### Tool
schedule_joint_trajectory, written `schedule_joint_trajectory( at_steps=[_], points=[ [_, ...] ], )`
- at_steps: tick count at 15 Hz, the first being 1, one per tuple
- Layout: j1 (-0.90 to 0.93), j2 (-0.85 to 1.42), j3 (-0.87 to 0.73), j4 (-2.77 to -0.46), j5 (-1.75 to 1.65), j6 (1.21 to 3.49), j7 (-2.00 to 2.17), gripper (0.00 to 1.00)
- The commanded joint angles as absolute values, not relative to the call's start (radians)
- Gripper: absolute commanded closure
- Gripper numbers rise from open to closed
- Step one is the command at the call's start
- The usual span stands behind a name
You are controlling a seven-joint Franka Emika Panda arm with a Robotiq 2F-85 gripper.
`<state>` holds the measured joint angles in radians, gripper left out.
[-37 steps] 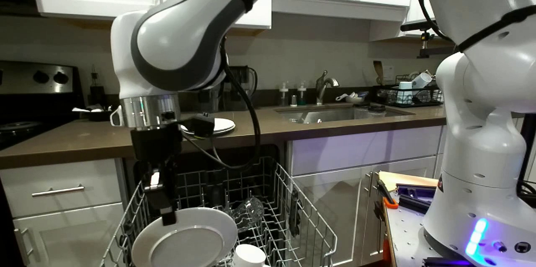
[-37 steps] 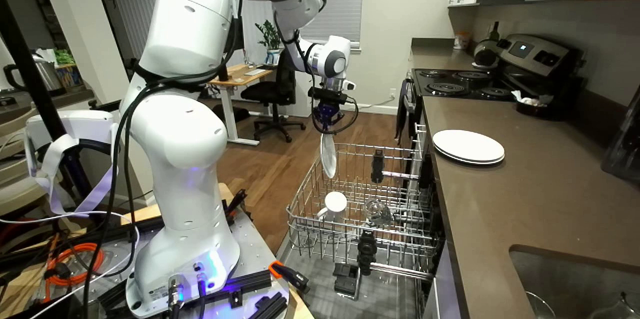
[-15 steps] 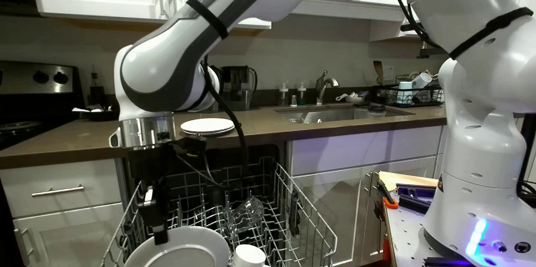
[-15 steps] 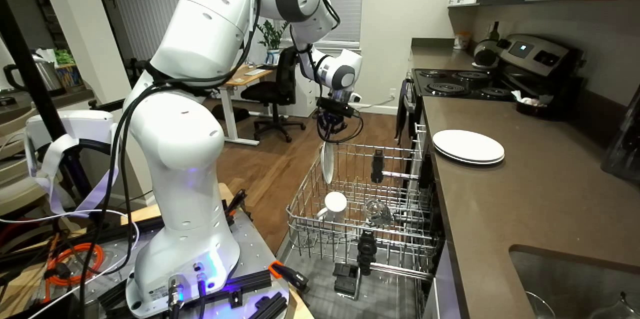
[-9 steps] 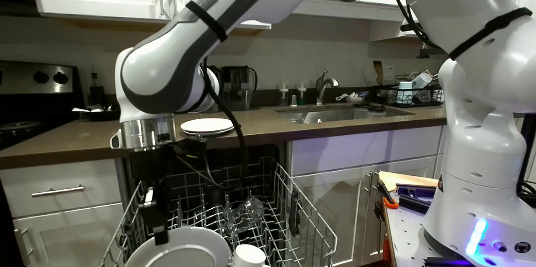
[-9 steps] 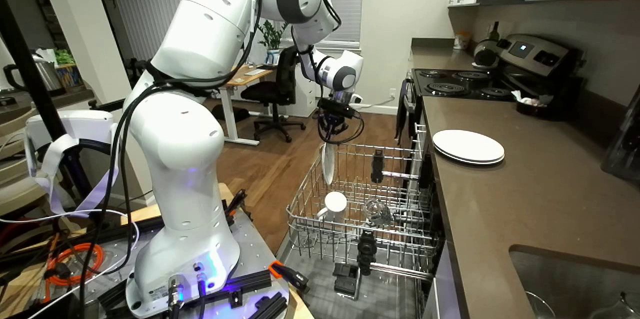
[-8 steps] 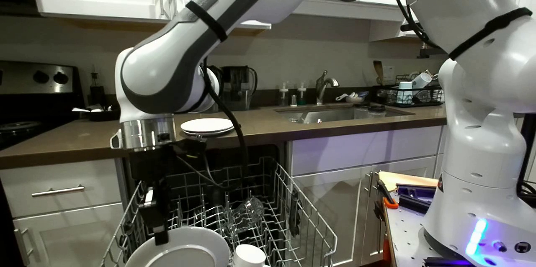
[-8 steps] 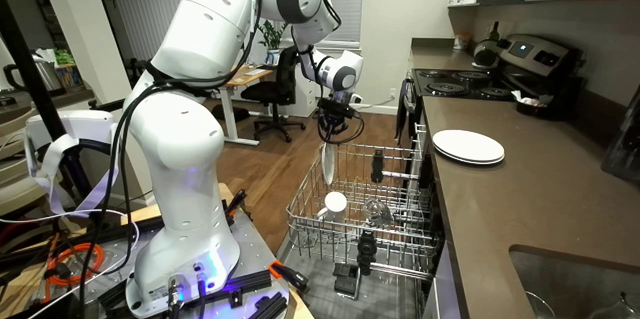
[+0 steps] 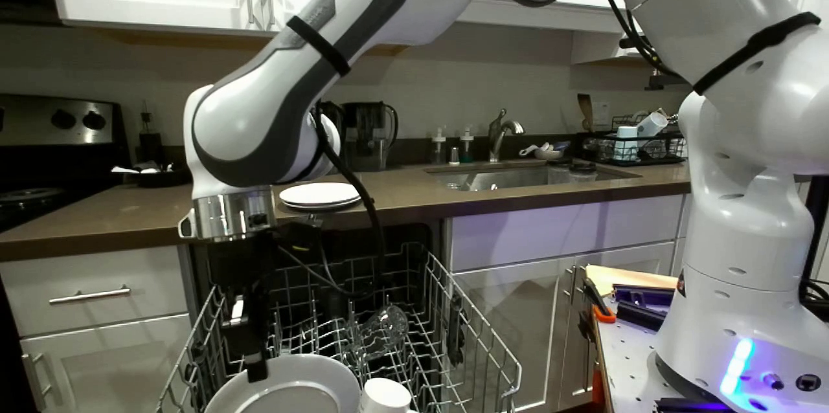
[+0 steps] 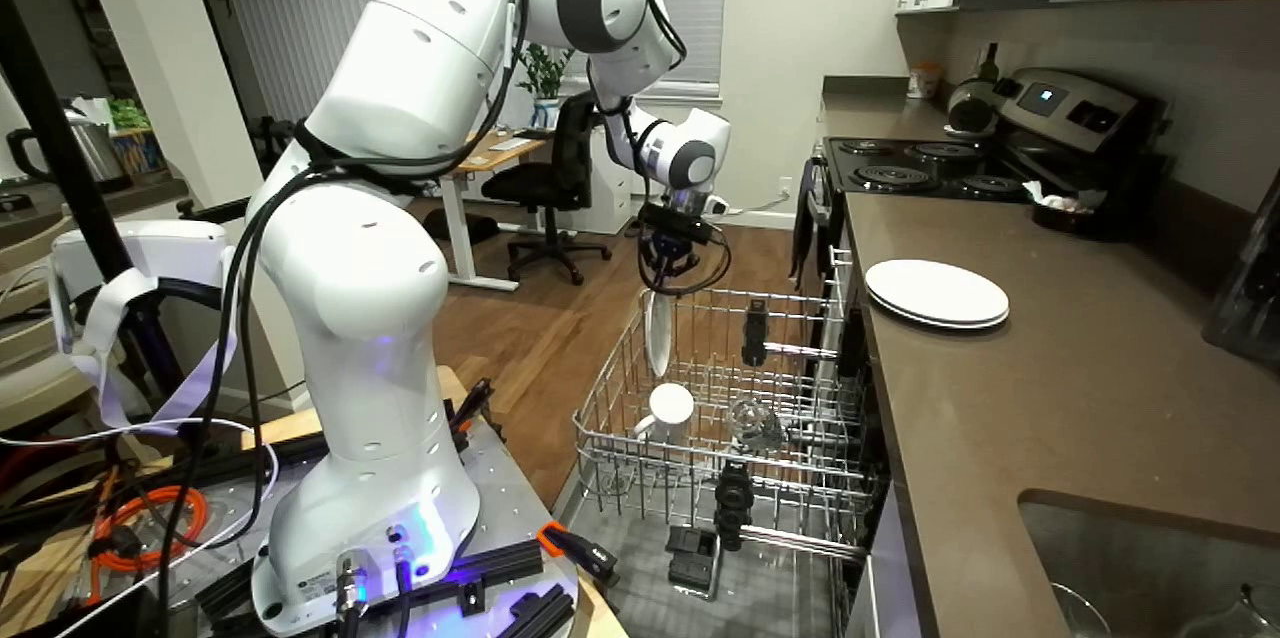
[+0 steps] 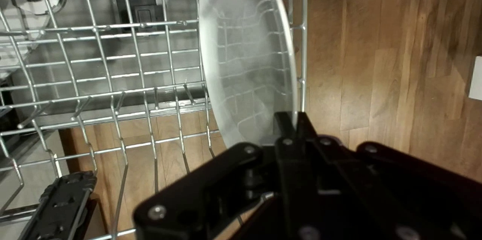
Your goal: Take the two white plates one after the other and put them vertically in the dishwasher then move the glass bottle to the right
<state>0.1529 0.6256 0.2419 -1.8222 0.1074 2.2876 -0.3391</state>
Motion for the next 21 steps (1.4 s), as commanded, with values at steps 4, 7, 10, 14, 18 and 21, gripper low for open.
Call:
schedule_joint_trajectory(
  at_steps=[4, 7, 10, 14, 18, 21],
  points=[
    [0.150, 0.671, 0.237, -1.774, 0.097, 2.273, -0.324, 0.99],
    [0.153, 0.701, 0.230, -1.753, 0.087, 2.275, -0.321, 0.99],
    [0.154, 0.732, 0.226, -1.735, 0.081, 2.269, -0.317, 0.99],
    [0.154, 0.758, 0.224, -1.717, 0.078, 2.259, -0.314, 0.86],
    [0.161, 0.753, 0.218, -1.706, 0.070, 2.242, -0.301, 0.52],
    [0.171, 0.734, 0.206, -1.703, 0.056, 2.219, -0.277, 0.32]
  ],
)
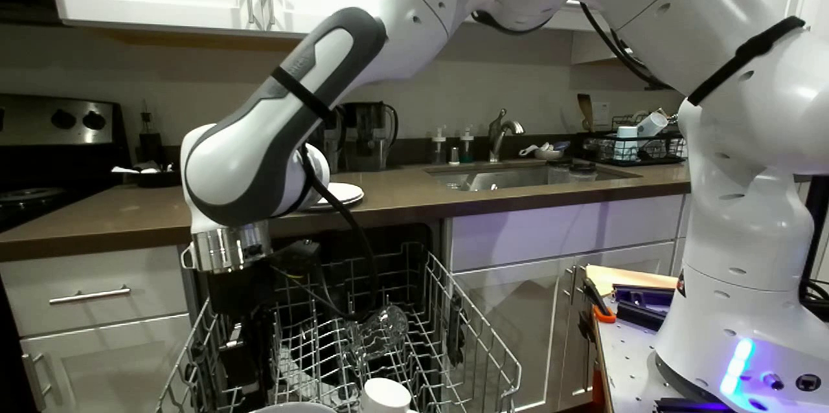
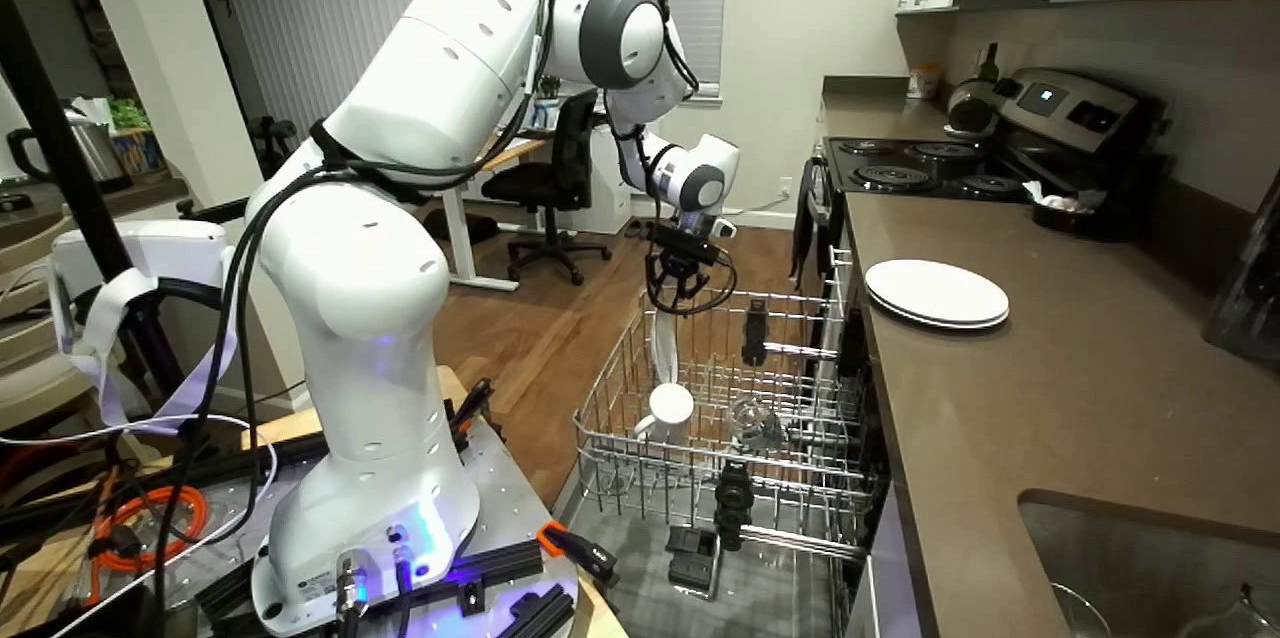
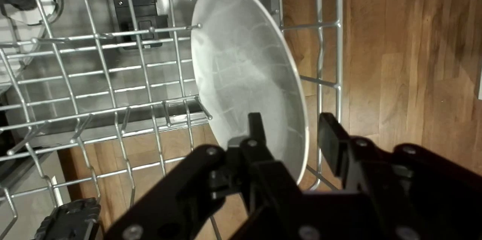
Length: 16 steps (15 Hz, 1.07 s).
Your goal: Take the two white plates one after the other and put them vertically in the dishwasher then move the glass bottle to the right
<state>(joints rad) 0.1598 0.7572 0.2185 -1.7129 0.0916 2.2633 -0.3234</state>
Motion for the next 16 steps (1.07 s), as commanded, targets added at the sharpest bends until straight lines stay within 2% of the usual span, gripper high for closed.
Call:
schedule_joint_trajectory(
  at_steps=[1, 2, 5, 9, 12, 13, 14, 16],
  points=[
    [0.176, 0.725, 0.199, -1.704, 0.044, 2.215, -0.266, 0.26],
    [0.181, 0.711, 0.190, -1.709, 0.028, 2.212, -0.251, 0.20],
    [0.200, 0.667, 0.155, -1.723, -0.043, 2.218, -0.199, 0.20],
    [0.253, 0.596, 0.075, -1.732, -0.207, 2.232, -0.097, 0.32],
    [0.294, 0.548, 0.015, -1.727, -0.348, 2.228, -0.004, 0.26],
    [0.306, 0.532, -0.002, -1.726, -0.396, 2.226, 0.027, 0.26],
    [0.316, 0.518, -0.016, -1.723, -0.439, 2.223, 0.059, 0.31],
    [0.338, 0.492, -0.044, -1.721, -0.534, 2.217, 0.131, 0.24]
  ],
)
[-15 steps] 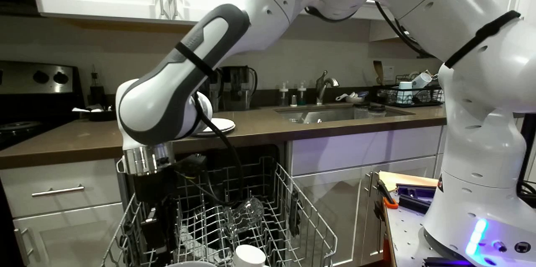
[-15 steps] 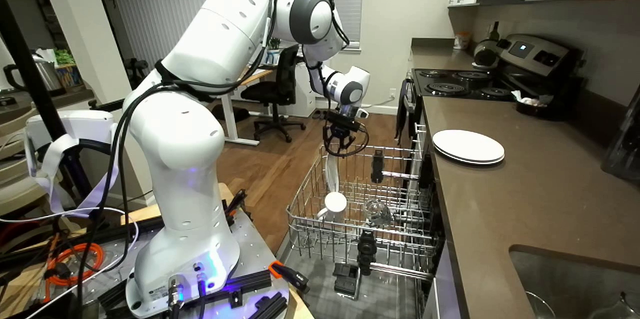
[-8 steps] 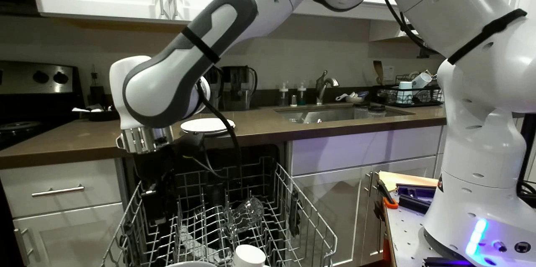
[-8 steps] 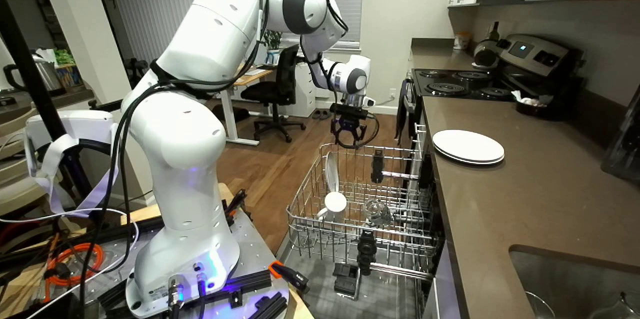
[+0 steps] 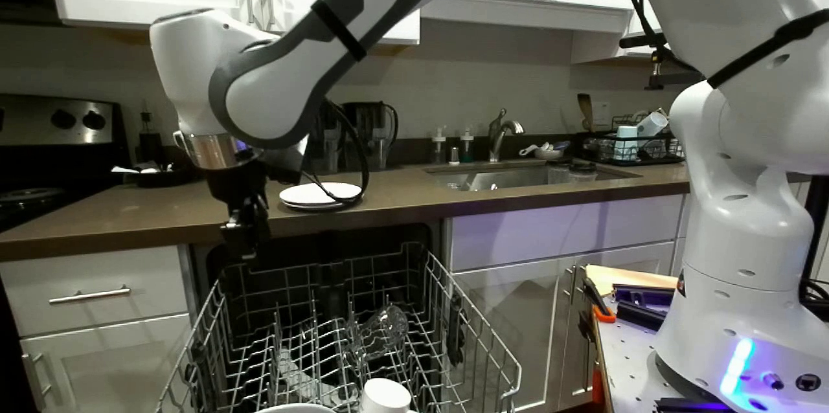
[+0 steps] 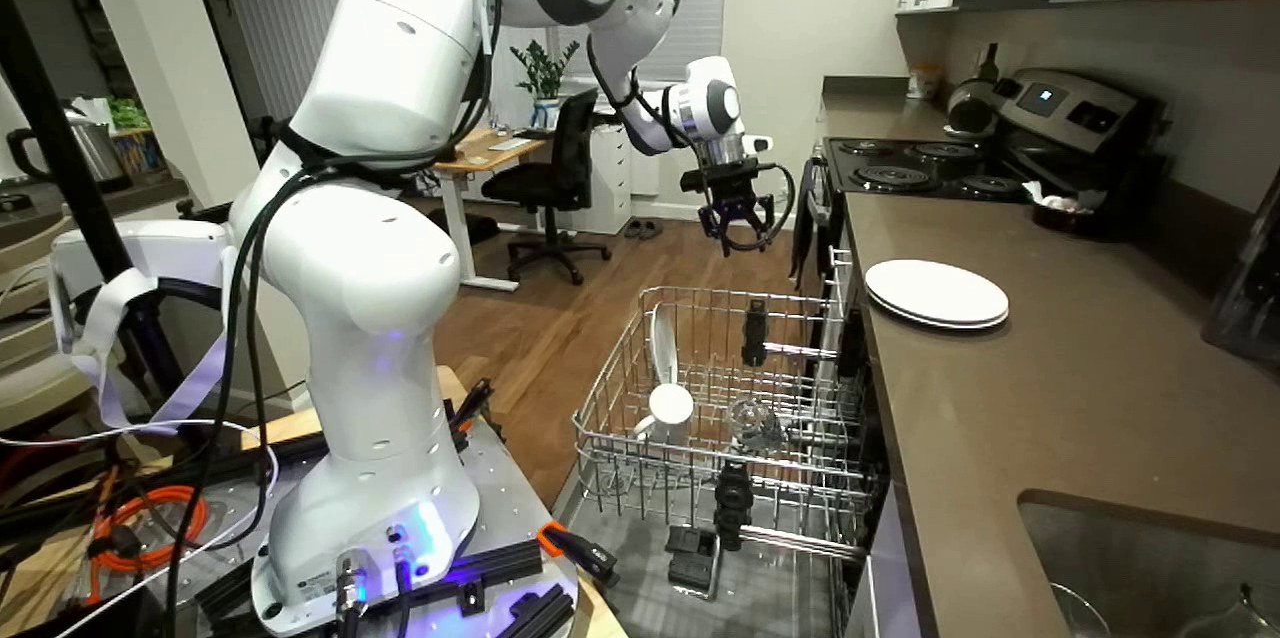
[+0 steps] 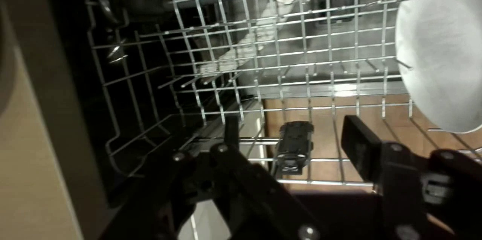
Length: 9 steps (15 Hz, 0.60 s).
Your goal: Take the two white plates one after the other and put them vertically in the dishwasher then move the glass bottle to the right
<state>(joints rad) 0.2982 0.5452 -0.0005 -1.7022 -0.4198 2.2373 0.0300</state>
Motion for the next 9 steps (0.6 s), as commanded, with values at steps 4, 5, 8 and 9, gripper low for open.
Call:
schedule_joint_trajectory(
  at_steps=[4, 5, 8, 9],
  points=[
    [0.356, 0.464, -0.069, -1.717, -0.683, 2.180, 0.255, 0.00],
    [0.355, 0.461, -0.069, -1.714, -0.716, 2.162, 0.285, 0.00],
    [0.346, 0.459, -0.063, -1.709, -0.803, 2.104, 0.367, 0.05],
    [0.341, 0.462, -0.060, -1.706, -0.827, 2.085, 0.391, 0.09]
  ],
)
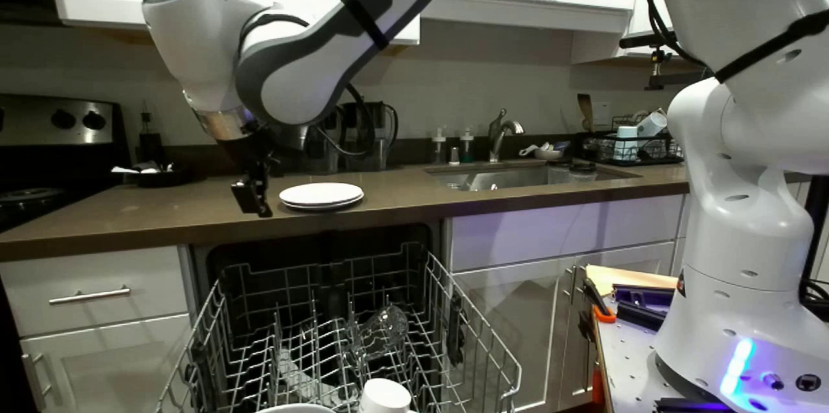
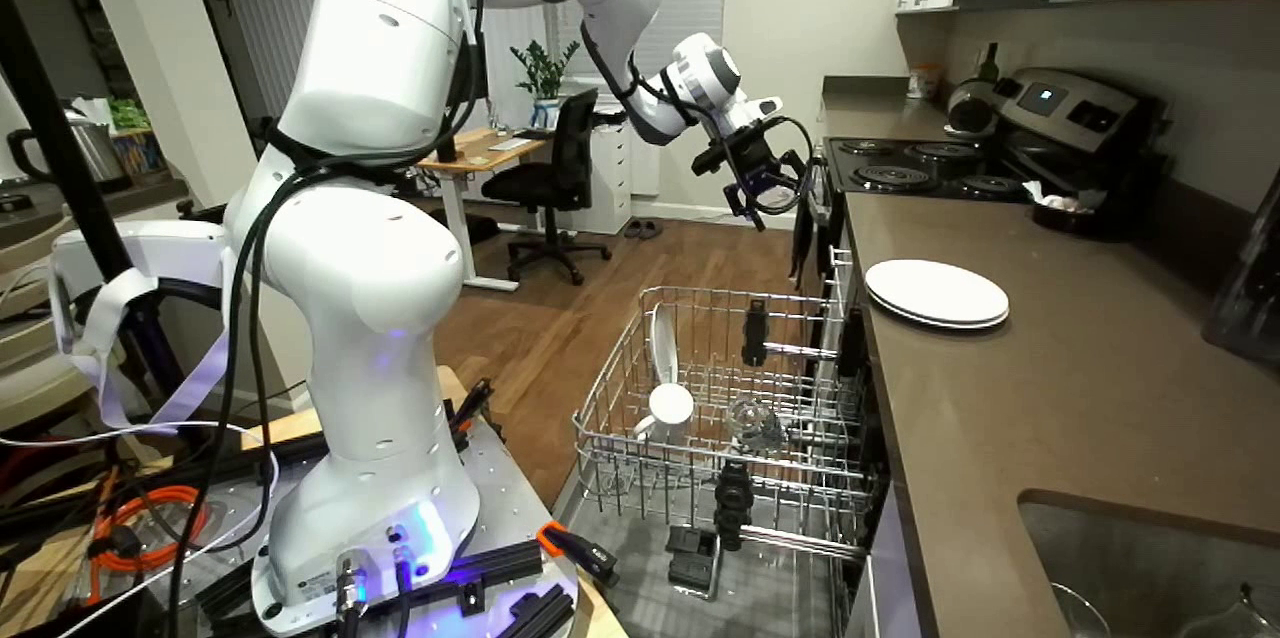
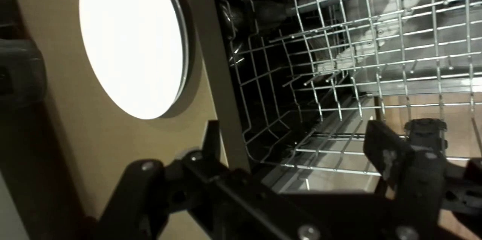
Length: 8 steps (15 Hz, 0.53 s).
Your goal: Take the two white plates one after the other and put them vertically in the dishwasher then move the glass bottle to the right
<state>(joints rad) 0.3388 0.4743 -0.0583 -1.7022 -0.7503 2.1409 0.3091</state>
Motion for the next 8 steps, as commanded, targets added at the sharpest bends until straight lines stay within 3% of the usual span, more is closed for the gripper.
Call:
schedule_joint_trajectory(
  at_steps=[1, 8],
  points=[
    [0.340, 0.466, -0.060, -1.702, -0.856, 2.064, 0.420, 0.10],
    [0.298, 0.534, -0.047, -1.626, -0.900, 1.944, 0.510, 0.14]
  ],
)
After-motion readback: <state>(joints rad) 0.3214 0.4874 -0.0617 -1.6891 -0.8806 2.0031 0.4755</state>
